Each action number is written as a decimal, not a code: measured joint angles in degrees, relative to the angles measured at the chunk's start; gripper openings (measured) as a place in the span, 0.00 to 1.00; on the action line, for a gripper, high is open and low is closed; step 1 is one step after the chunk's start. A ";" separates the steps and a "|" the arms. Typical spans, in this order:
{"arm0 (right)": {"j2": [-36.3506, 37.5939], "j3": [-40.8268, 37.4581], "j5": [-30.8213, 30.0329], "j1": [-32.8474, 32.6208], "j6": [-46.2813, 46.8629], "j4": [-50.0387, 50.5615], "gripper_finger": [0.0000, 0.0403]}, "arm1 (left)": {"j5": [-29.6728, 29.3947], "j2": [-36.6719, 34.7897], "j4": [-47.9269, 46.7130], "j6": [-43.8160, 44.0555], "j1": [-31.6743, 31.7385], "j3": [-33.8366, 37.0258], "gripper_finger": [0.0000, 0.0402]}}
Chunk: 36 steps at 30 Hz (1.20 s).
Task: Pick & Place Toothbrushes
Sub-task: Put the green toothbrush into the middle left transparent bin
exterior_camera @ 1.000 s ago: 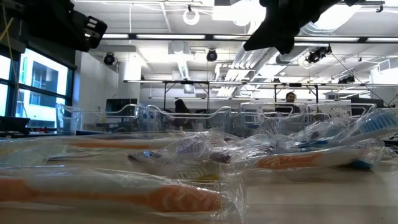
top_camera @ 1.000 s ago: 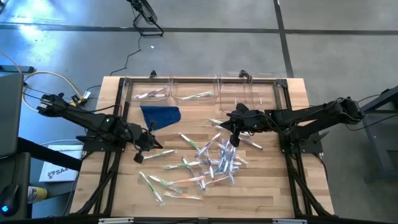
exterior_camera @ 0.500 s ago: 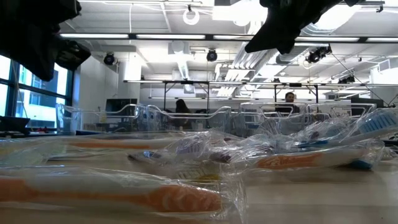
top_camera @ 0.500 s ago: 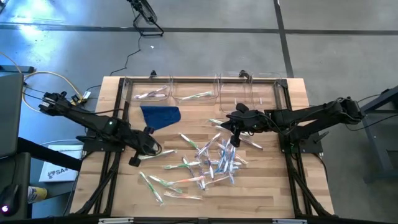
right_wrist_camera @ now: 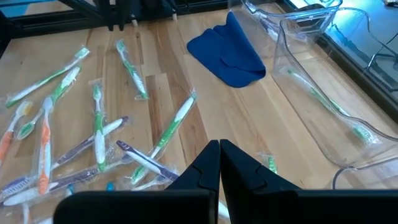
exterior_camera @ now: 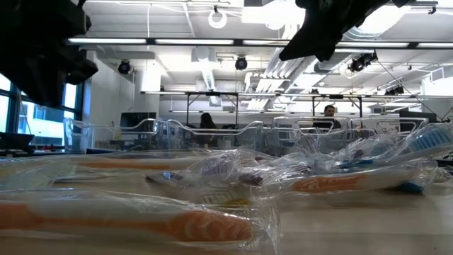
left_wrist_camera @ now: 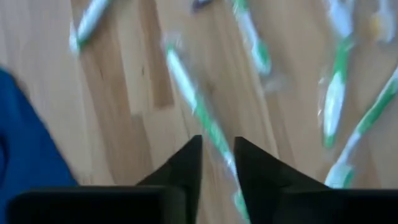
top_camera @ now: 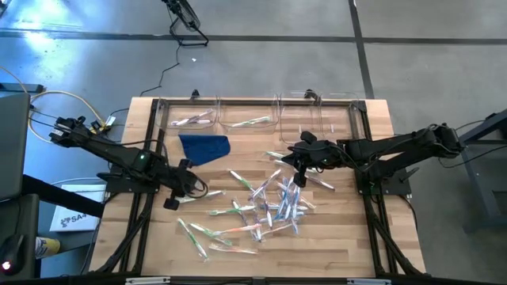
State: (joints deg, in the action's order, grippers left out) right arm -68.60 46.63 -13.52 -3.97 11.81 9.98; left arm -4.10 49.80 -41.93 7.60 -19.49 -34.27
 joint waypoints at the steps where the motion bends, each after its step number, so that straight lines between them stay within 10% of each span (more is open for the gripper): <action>1: 0.00 0.00 0.00 0.00 0.02 0.02 0.01 | 0.18 0.00 -1.12 0.88 0.01 0.02 0.27; 36: 0.00 0.00 0.13 0.00 -0.06 0.49 0.01 | 9.59 24.61 7.11 6.41 -0.02 3.05 0.35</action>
State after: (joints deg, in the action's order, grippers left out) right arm -68.60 46.63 -13.39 -3.97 11.75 10.46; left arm 5.49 74.41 -34.81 14.01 -19.51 -31.21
